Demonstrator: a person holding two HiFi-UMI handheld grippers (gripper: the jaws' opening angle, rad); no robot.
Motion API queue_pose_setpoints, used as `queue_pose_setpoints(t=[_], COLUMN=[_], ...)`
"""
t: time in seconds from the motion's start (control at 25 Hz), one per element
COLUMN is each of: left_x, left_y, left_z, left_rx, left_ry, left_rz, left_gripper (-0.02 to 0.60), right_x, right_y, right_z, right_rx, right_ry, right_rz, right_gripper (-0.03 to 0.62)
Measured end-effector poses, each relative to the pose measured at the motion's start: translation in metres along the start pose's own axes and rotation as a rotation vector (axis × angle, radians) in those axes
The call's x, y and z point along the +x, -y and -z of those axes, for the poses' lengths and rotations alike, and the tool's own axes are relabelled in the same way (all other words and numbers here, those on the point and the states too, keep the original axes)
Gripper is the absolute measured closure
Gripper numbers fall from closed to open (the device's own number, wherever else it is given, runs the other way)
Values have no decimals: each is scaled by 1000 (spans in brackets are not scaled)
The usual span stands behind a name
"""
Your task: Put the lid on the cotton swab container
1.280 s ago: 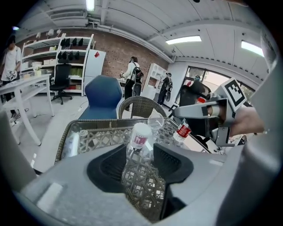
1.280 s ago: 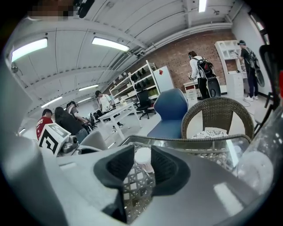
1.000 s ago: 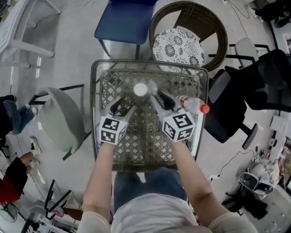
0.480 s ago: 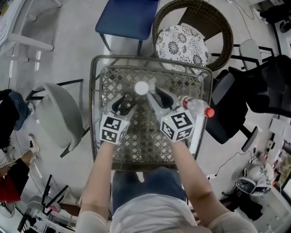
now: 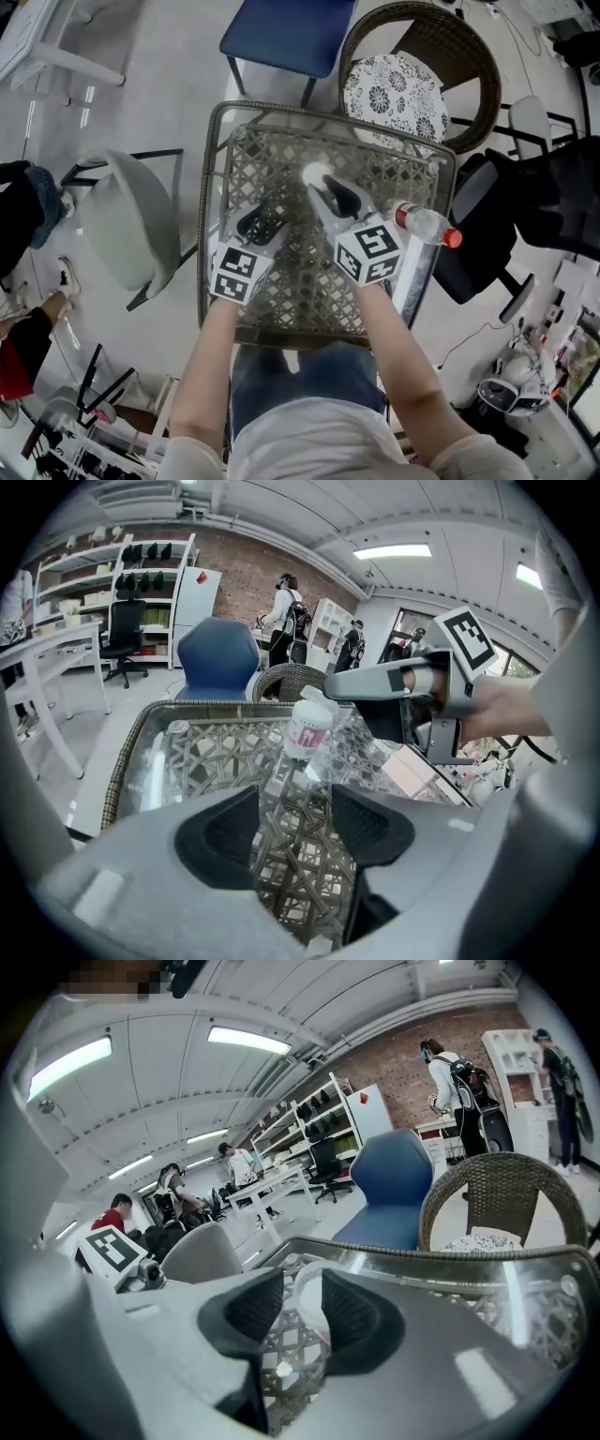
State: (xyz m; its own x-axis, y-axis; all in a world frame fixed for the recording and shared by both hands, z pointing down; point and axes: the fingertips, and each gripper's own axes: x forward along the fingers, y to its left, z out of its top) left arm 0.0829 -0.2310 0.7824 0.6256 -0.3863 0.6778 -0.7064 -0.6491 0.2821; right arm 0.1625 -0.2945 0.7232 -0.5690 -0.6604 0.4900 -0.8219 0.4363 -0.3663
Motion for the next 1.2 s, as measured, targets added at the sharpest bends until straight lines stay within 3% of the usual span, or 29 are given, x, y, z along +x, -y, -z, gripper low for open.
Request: queue_pose_setpoints(t=[0.36, 0.8, 1.2], left_x=[-22, -36, -52], left_y=[-12, -19, -18], left_z=[22, 39, 35], left_rx=[-20, -44, -46], left_ry=[-10, -14, 19], left_rz=[-15, -27, -41], left_gripper=[353, 353, 353], right_x=[14, 17, 13], right_y=[-5, 2, -4], right_z=[18, 17, 15], right_rx=[-82, -76, -80], right_ry=[-56, -22, -31], right_rz=[40, 110, 122], right_gripper=[474, 508, 479])
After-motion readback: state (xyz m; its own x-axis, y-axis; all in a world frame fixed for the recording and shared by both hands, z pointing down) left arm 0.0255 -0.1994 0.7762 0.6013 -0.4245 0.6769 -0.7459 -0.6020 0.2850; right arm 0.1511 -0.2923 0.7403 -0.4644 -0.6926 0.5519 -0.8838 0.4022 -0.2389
